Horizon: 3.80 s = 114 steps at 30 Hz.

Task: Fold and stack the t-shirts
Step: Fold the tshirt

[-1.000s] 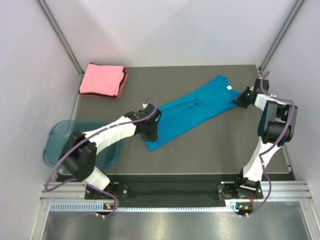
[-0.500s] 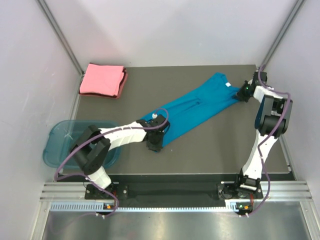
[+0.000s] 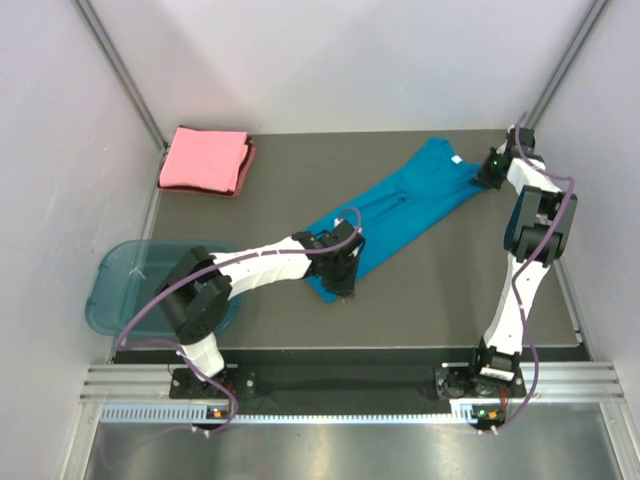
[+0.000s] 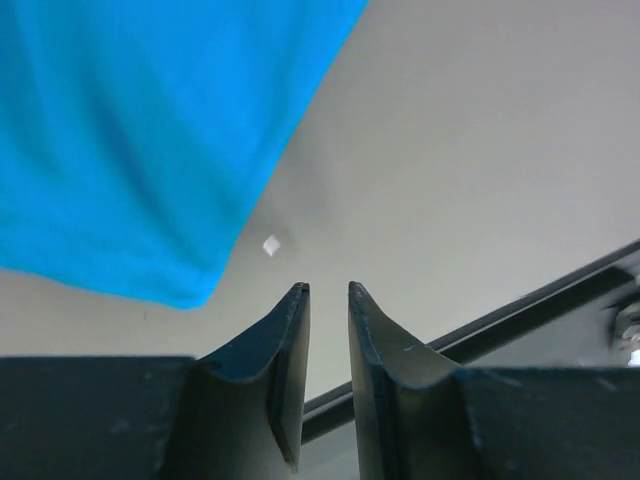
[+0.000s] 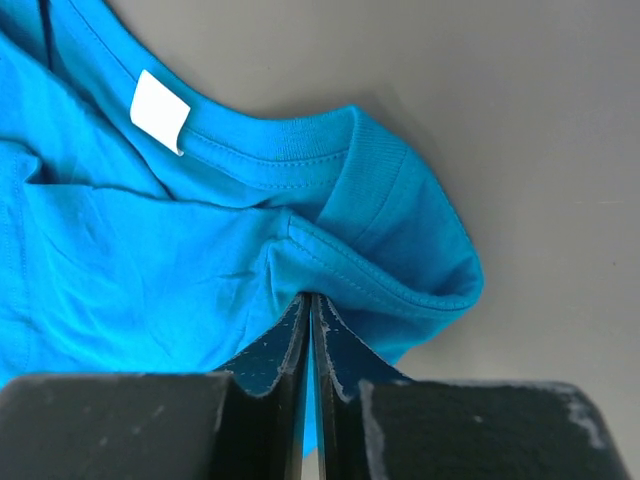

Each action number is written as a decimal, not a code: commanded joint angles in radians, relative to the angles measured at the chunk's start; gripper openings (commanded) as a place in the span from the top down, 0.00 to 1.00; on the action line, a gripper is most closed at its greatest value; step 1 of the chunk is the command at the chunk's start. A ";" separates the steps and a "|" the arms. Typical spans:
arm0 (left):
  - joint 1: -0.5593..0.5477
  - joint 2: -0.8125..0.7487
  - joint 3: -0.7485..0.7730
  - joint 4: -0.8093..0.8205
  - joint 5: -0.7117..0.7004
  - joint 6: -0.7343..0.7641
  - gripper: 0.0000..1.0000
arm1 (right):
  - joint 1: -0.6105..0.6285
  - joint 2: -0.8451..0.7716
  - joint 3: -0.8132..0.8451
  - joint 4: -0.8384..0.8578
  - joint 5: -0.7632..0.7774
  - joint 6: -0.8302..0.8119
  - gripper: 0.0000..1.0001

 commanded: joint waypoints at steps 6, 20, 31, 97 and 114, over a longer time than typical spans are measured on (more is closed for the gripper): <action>0.080 0.025 0.160 -0.142 -0.146 0.213 0.62 | 0.014 -0.039 0.035 0.021 -0.025 0.030 0.87; 0.460 0.110 0.200 -0.105 -0.031 0.449 0.53 | 0.084 -0.313 -0.272 0.248 -0.124 0.254 0.79; 0.523 0.202 0.260 -0.165 -0.069 0.457 0.53 | 0.164 -0.286 -0.465 0.459 -0.105 0.373 1.00; 0.410 -0.148 -0.255 -0.110 0.143 0.183 1.00 | 0.265 -0.156 -0.358 0.181 0.156 0.230 0.91; 0.270 -0.174 -0.235 0.010 0.131 -0.026 0.76 | 0.284 0.161 0.202 0.031 -0.108 0.070 0.87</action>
